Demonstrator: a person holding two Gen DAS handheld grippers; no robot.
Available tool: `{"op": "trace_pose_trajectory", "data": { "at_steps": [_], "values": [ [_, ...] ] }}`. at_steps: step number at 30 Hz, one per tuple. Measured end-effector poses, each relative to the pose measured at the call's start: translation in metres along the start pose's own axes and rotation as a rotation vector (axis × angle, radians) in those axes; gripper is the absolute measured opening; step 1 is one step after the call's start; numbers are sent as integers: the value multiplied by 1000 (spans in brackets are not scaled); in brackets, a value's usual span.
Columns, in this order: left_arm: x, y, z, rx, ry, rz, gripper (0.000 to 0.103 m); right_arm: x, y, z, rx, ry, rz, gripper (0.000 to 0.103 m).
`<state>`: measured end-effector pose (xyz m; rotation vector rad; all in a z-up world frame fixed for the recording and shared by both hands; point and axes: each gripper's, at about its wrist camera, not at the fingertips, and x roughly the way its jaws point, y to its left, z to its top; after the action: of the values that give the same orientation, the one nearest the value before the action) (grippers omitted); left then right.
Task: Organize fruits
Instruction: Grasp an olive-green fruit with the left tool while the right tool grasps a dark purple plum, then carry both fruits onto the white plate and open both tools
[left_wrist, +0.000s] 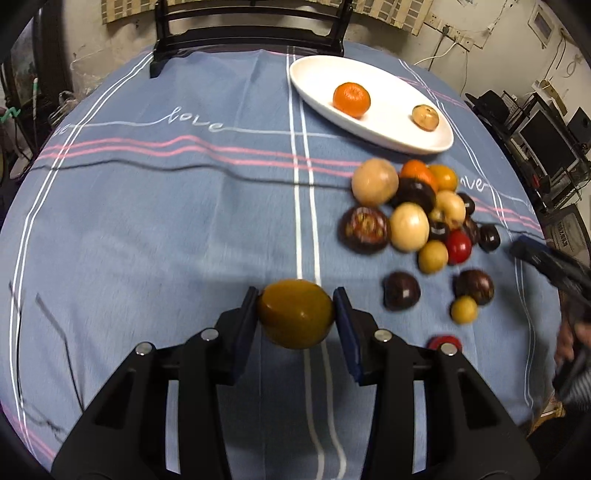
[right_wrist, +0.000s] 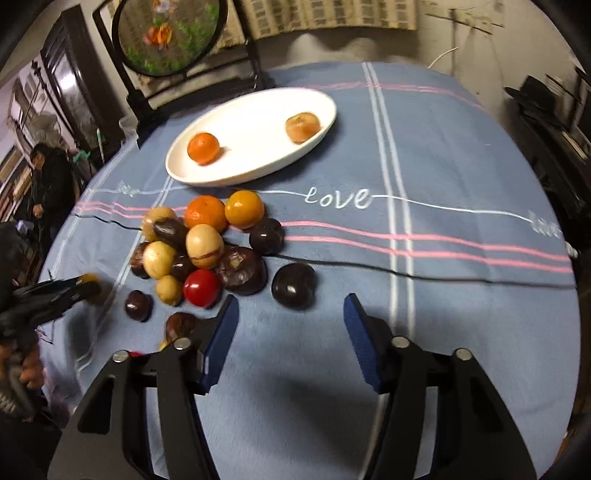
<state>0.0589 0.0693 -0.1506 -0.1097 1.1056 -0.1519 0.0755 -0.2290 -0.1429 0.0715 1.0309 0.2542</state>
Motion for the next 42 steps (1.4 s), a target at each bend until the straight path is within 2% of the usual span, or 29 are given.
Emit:
{"op": "trace_pose_trajectory", "data": {
  "at_steps": [3,9,11,16,25,29,34,39,42],
  "values": [
    [-8,2,-10,-14,2,18,42,17,-3,2,-6,31,-6,40],
    [-13,8,-15,-38,2,29,42,30,-5,3,-6,52,28,38],
    [-11,5,-13,-28,6,29,42,30,-5,5,-7,47,28,33],
    [-6,-3,-7,7,17,19,42,30,-7,5,10,37,44,31],
    [-16,-28,9,75,-10,-30,42,-19,-7,-28,71,-1,89,31],
    [-25,-35,21,85,-17,-52,42,-45,-12,-38,80,-26,71,31],
    [-37,-41,66,129,-78,-42,42,-78,-20,-3,79,-135,42,31],
    [-40,-47,134,178,-158,-28,42,-94,-19,69,42,-261,36,31],
    [-30,-53,173,190,-193,-25,42,-84,-14,107,18,-288,52,31]
  ]
}}
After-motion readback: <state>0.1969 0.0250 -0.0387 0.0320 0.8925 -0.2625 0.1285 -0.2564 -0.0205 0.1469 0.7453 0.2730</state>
